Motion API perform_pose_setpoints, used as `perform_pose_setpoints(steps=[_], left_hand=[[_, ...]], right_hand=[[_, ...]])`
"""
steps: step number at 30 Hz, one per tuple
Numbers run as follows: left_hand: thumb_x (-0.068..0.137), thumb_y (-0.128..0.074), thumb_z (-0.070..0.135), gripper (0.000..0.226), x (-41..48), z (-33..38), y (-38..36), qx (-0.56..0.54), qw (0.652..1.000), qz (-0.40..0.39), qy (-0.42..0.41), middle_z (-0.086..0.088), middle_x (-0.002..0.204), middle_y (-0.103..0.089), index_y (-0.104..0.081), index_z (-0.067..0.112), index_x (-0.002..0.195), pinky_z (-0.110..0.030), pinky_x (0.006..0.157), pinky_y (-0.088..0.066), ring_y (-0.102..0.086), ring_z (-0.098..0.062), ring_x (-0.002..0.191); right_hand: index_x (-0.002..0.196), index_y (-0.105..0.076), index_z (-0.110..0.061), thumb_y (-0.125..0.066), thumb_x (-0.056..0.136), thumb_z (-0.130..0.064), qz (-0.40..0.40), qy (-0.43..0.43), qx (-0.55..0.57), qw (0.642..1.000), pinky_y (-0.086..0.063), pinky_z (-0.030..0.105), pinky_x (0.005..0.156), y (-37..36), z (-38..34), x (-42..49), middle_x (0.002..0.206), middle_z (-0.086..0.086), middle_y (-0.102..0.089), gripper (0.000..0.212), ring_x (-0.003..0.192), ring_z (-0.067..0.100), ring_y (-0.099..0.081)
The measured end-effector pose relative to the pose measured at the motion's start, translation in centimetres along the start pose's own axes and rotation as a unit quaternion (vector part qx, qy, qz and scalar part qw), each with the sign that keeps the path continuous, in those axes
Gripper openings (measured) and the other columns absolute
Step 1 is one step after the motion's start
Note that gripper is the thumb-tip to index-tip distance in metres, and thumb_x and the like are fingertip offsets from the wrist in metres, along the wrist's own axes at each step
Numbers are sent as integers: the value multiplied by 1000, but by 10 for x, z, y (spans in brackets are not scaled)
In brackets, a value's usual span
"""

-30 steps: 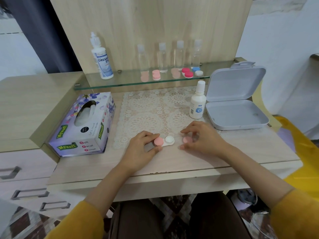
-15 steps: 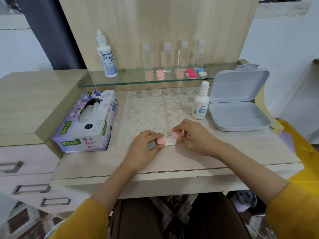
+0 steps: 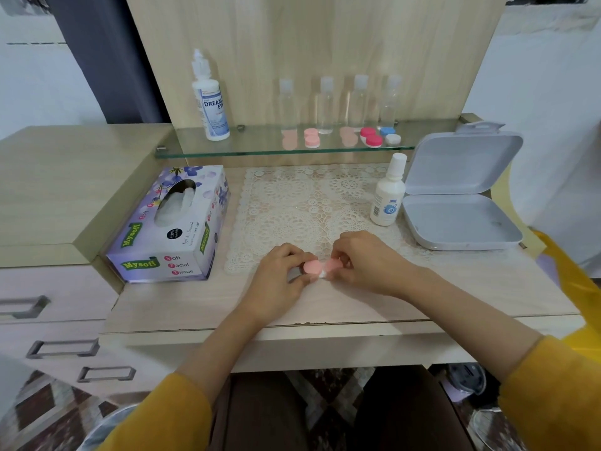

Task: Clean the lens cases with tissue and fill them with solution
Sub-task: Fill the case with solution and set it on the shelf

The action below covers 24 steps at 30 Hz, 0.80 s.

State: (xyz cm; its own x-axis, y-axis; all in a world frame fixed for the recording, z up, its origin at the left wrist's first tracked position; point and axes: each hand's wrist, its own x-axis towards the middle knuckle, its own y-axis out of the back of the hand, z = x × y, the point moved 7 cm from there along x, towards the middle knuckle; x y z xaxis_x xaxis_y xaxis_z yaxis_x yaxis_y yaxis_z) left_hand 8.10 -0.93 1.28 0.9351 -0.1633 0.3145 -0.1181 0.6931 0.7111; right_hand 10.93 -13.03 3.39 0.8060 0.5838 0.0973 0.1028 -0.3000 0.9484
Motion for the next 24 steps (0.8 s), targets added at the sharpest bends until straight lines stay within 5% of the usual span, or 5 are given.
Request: perform_pose_setpoints(steps=[3, 5, 8, 12, 24], left_hand=[[80, -68, 15, 27, 0, -1, 0, 0, 1000, 2, -2, -1, 99, -58, -68, 13, 107, -5, 84, -29, -51, -13, 95], [80, -68, 15, 26, 1, -1, 0, 0, 1000, 2, -2, -1, 98, -57, -68, 13, 106, -5, 83, -29, -51, -14, 94], [81, -68, 15, 25, 1, 0, -1, 2, 1000, 1, -4, 0, 97, -56, -69, 13, 105, -8, 83, -30, -50, -13, 93], [80, -69, 14, 24, 1, 0, -1, 4, 1000, 3, -6, 0, 97, -56, -69, 13, 104, -8, 84, -29, -49, -13, 94], [80, -68, 19, 25, 1, 1, -1, 14, 1000, 1, -23, -3, 97, -58, -69, 12, 104, -8, 83, -31, -52, -16, 93]], right_hand=[[91, -62, -9, -69, 78, -30, 0, 2, 4, 1000, -30, 20, 56, 3, -1, 1, 85, 1, -54, 25, 74, 13, -43], [101, -66, -9, -68, 78, -18, 5, 26, 31, 999, -30, 19, 59, 4, -4, -1, 92, 3, -59, 25, 71, 10, -42], [92, -71, -6, -61, 78, -5, 2, 54, 32, 998, -33, 21, 59, 3, -6, -2, 81, 7, -59, 18, 65, 12, -42], [85, -64, -2, -56, 80, -9, -17, 30, -5, 999, -30, 27, 61, -1, -6, 1, 72, -3, -38, 12, 73, 17, -39], [87, -64, 4, -58, 86, -15, 35, 48, 11, 998, -26, 25, 62, -5, -6, -4, 81, 5, -43, 19, 69, 18, -40]])
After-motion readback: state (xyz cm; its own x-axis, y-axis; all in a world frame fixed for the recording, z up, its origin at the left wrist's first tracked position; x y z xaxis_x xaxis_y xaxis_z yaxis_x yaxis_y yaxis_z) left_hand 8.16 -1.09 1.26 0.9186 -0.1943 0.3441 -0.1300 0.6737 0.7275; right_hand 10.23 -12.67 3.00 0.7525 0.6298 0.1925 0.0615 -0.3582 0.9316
